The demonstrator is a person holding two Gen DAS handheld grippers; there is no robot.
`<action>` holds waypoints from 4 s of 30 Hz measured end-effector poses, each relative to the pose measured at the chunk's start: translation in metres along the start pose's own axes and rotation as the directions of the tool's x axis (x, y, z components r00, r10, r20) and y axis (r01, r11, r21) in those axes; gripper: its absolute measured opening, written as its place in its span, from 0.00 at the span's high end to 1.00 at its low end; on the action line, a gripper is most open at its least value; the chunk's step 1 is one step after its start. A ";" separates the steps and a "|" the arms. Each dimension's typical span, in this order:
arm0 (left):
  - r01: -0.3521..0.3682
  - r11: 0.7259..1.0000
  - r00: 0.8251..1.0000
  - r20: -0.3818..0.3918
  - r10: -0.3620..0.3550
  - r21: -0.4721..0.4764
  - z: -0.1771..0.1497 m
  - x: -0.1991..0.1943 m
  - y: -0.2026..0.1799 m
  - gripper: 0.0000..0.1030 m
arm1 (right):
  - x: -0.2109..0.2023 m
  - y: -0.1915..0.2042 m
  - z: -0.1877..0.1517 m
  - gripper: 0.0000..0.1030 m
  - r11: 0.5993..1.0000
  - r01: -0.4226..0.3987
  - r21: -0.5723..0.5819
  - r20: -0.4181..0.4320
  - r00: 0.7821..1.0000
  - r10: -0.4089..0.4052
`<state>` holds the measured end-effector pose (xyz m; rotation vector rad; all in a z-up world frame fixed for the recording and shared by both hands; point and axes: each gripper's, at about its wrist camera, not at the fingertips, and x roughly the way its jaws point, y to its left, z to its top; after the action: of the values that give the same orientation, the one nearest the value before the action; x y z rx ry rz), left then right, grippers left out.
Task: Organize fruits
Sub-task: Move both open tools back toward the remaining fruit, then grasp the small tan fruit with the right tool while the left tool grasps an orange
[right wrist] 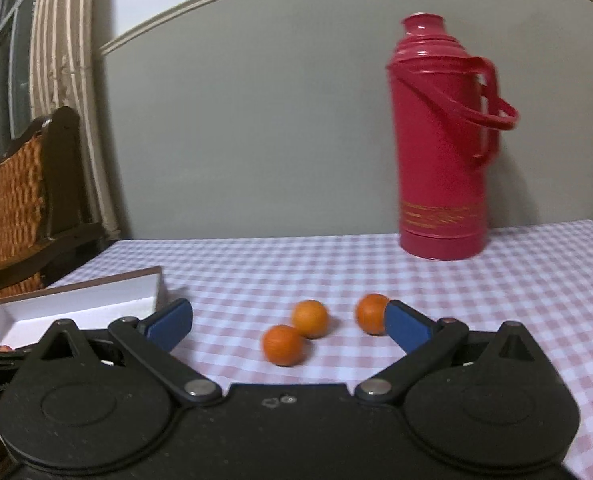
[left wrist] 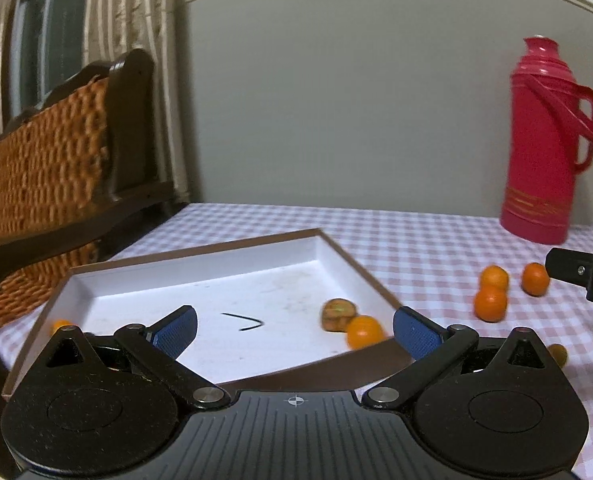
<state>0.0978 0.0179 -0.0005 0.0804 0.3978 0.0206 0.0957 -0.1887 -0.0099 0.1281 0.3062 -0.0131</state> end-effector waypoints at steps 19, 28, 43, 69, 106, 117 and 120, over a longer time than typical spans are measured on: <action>0.116 0.991 0.993 -0.020 -0.115 0.066 0.000 -0.002 -0.057 0.00 | -0.021 -0.058 -0.011 0.06 0.994 0.099 0.052 -0.033 0.995 -0.098; 0.120 0.986 0.993 -0.020 -0.119 0.117 -0.003 -0.002 -0.077 0.00 | -0.024 -0.061 -0.019 0.10 0.997 0.081 0.014 -0.069 0.994 -0.080; 0.085 0.990 0.996 -0.027 -0.082 0.114 -0.001 0.006 -0.071 0.00 | -0.004 -0.040 -0.030 0.47 1.000 -0.026 0.004 -0.165 0.986 0.026; 0.114 0.983 0.993 -0.037 -0.110 0.145 -0.004 0.011 -0.086 0.00 | 0.024 -0.037 -0.033 0.81 1.000 0.010 0.013 -0.238 0.971 -0.007; 0.230 0.965 0.967 -0.142 -0.213 0.122 0.004 0.076 -0.160 0.26 | 0.018 -0.103 -0.023 0.81 0.979 0.173 0.107 -0.208 0.967 -0.148; 0.260 0.959 0.951 -0.200 -0.234 0.113 0.007 0.097 -0.174 0.47 | 0.025 -0.108 -0.022 0.81 0.975 0.181 0.130 -0.205 0.967 -0.152; 0.262 0.960 0.947 -0.216 -0.236 0.102 0.007 0.101 -0.175 0.48 | 0.025 -0.108 -0.022 0.81 0.976 0.177 0.124 -0.203 0.968 -0.150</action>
<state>0.1943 -0.1529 -0.0476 0.1565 0.6107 -0.2499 0.1091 -0.2929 -0.0512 0.2457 0.5095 -0.1880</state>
